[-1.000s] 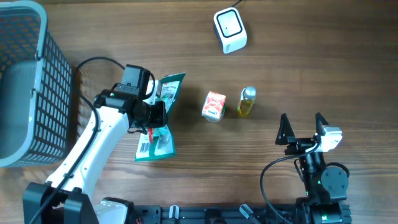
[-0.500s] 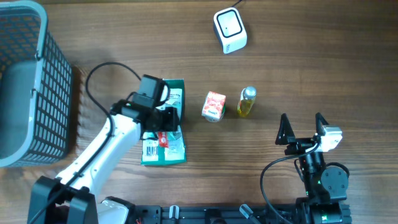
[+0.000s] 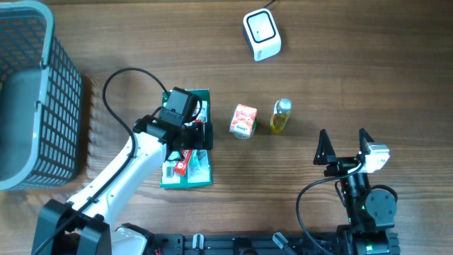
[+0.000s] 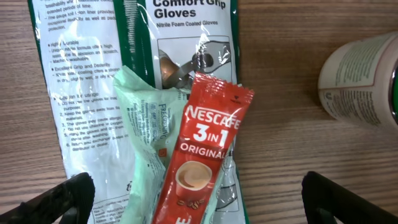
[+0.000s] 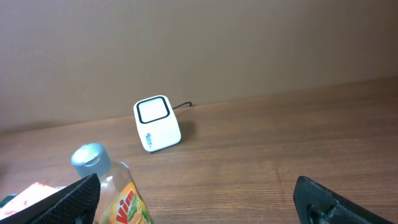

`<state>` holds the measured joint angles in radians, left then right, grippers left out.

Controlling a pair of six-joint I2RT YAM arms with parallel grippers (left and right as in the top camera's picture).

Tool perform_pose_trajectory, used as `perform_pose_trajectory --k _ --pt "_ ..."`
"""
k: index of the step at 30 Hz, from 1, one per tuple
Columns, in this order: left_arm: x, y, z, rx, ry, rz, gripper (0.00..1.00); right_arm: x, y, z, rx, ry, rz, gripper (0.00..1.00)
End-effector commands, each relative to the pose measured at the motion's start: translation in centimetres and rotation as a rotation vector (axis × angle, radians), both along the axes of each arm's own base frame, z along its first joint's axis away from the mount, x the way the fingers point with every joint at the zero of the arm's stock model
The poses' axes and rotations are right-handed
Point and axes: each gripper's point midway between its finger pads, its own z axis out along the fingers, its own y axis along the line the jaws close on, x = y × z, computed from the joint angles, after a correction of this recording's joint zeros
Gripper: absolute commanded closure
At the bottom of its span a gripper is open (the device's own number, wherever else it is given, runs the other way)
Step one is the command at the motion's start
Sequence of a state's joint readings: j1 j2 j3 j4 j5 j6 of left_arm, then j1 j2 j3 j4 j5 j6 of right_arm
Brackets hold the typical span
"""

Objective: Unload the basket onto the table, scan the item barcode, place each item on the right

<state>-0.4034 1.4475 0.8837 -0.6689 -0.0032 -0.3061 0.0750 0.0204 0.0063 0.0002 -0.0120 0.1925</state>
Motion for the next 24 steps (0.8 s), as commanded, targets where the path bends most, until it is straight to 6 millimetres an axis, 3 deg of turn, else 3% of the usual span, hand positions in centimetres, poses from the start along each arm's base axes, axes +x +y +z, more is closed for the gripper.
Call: perform_pose_trajectory --k 1,4,9,24 --pt "2.1 1.6 1.7 -0.003 -0.058 0.078 0.0 0.0 0.1 0.1 -0.006 -0.006 0.008 0.0" --pt "3.5 3.2 2.9 -0.014 -0.094 0.14 0.0 0.0 0.1 0.1 -0.006 -0.006 0.009 0.0" --pt "4.4 5.9 3.0 -0.015 -0.106 0.225 0.0 0.0 0.1 0.1 -0.007 -0.006 0.009 0.0" --pt "4.4 6.1 3.0 -0.014 -0.107 0.231 0.0 0.0 0.1 0.1 -0.007 -0.006 0.009 0.0"
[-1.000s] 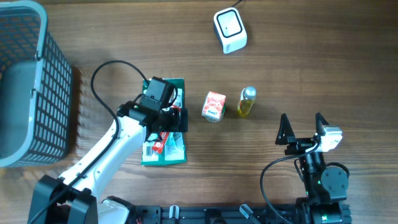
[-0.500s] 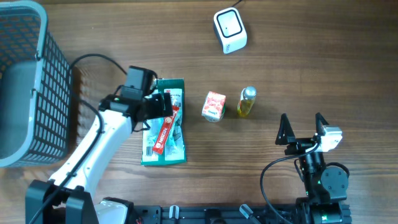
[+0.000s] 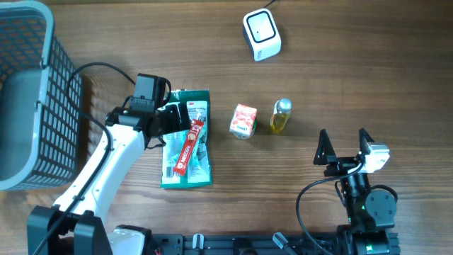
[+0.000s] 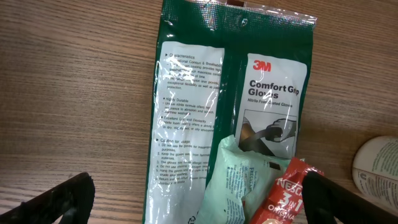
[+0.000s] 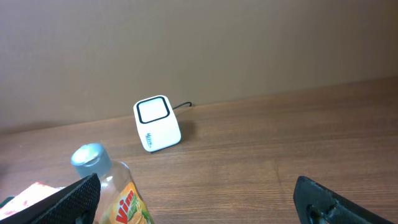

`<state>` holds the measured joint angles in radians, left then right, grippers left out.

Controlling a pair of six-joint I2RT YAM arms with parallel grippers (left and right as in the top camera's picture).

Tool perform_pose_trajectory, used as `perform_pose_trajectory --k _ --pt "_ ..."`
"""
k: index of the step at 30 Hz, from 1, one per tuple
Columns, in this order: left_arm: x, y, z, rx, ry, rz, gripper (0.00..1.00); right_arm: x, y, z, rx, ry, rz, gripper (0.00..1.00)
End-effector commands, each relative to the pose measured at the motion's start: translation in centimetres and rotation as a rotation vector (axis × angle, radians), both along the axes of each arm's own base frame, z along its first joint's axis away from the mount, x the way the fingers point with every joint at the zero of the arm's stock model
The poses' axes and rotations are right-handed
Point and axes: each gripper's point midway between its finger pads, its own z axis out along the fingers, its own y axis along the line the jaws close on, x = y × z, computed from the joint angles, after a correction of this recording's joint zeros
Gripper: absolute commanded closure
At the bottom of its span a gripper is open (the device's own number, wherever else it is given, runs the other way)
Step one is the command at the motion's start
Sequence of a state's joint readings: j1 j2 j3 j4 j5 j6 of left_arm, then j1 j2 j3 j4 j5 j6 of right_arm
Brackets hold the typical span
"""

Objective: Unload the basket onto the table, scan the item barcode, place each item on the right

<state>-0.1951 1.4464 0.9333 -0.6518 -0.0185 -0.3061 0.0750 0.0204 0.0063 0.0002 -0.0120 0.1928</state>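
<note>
The white scanner (image 3: 262,34) stands at the far edge of the table and shows in the right wrist view too (image 5: 157,122). A green 3M glove pack (image 3: 185,138) lies flat, with a red Nescafe sachet (image 3: 188,146) and a pale green sachet (image 4: 233,180) on top of it. My left gripper (image 3: 168,122) hovers open over the pack's left part, the sachets low between its fingertips (image 4: 62,199). My right gripper (image 3: 344,143) stands open and empty at the near right, pointing toward a yellow Vim bottle (image 5: 115,186).
A small red and white carton (image 3: 243,120) and the Vim bottle (image 3: 281,116) stand side by side right of the pack. A grey mesh basket (image 3: 35,99) fills the left edge. The left arm's black cable loops beside the basket.
My left gripper has moved left and toward the far side, from right over the sachets to the pack's left part, still open. The sachets and the right arm have not moved.
</note>
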Motion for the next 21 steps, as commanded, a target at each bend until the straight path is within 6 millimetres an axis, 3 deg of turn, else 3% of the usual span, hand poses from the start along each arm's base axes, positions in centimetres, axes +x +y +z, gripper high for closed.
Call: perform_pose_trajectory --k 1,21 --pt "0.61 0.1 1.21 -0.004 -0.038 0.017 0.0 -0.02 0.12 0.11 -0.007 -0.006 0.009 0.0" --pt "0.62 0.1 1.21 -0.004 -0.038 0.017 0.0 -0.02 0.12 0.11 -0.006 -0.006 0.009 0.0"
